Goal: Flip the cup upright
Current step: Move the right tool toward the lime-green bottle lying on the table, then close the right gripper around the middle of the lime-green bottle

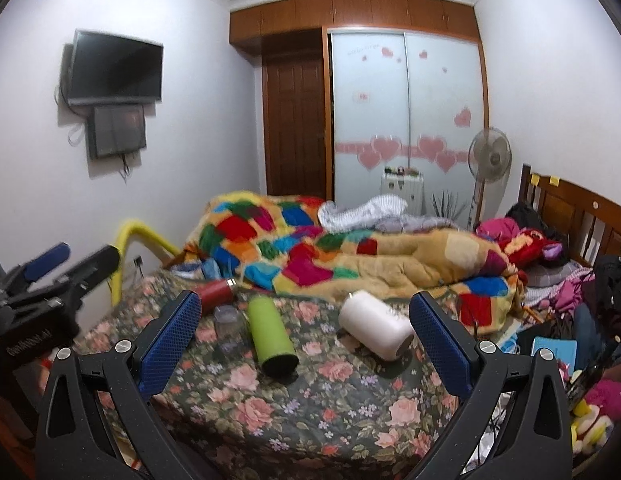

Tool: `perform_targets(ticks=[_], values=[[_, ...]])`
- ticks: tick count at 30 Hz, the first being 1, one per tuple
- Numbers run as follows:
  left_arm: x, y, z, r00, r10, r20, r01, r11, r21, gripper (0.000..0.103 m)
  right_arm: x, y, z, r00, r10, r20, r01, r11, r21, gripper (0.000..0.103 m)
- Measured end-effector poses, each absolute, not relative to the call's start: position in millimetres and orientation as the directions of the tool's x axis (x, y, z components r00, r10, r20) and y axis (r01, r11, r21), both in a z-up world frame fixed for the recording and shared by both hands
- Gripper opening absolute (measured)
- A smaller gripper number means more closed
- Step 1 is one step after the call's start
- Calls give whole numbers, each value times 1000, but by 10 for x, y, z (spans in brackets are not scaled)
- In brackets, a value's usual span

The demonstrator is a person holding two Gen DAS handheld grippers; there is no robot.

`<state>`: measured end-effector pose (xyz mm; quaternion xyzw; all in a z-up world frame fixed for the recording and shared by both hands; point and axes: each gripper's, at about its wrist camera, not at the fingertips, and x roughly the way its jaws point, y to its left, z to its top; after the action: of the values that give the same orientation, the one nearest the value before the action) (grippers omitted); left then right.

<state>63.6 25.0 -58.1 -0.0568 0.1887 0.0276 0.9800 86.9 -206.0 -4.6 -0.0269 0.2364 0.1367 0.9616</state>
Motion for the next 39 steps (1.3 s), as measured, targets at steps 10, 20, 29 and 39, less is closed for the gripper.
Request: perform_targets(ticks=[10,20,29,39], values=[[1282,526,-1134,862,87,-499,-173,976,-129,103,1776,-1756,-761,693,285,-662,-335,941,54,103],[1707,659,-1630,821,82,-565,-213,962,-170,103,2626,-1190,-1380,519,212,-828,-484,871,-80,100],[1751,564,-1816,802,86,-591,-186,976,-110,103,3022,-857,-1773,344,188,-920,-566,823,-44,75],[1731,551,-1828,797,92,-597,-182,979,-92,103,3226,-722,-2053,264,153,-952,-570,821,-26,63]])
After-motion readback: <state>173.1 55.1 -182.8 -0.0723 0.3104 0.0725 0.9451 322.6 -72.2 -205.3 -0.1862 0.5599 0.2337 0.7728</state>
